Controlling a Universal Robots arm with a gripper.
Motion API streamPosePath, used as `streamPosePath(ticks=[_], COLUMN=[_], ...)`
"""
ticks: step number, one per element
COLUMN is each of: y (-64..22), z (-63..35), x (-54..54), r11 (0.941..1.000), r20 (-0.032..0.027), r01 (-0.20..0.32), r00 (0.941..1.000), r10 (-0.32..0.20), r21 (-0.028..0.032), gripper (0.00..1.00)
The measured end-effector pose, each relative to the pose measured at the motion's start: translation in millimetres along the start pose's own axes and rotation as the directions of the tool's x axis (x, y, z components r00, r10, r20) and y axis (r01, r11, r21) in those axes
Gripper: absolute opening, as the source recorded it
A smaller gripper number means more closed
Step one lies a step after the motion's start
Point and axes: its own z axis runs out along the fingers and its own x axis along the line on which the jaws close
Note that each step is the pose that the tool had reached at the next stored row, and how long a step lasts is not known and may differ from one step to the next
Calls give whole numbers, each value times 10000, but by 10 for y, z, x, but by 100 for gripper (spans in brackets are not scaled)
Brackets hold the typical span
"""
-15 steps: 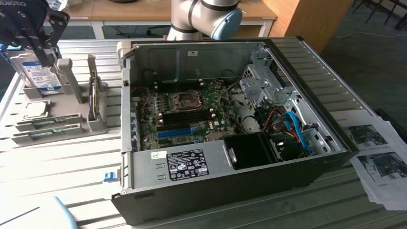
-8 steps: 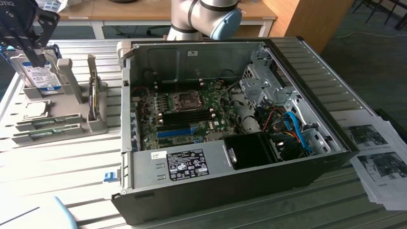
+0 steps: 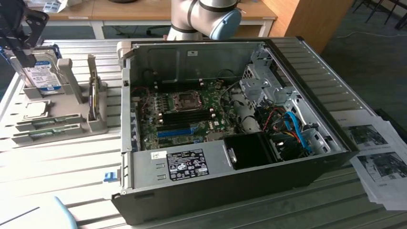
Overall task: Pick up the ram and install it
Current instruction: 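Reach for the ram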
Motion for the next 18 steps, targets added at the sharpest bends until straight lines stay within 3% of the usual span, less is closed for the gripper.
streamPosePath(ticks=[9, 18], y=[-13, -14], z=[-1, -2], x=[180, 186], r11=[10000, 10000], r20=[-1, 0], r01=[0, 0], r00=[10000, 10000], r10=[0, 0], r21=[0, 0], gripper=[9, 9])
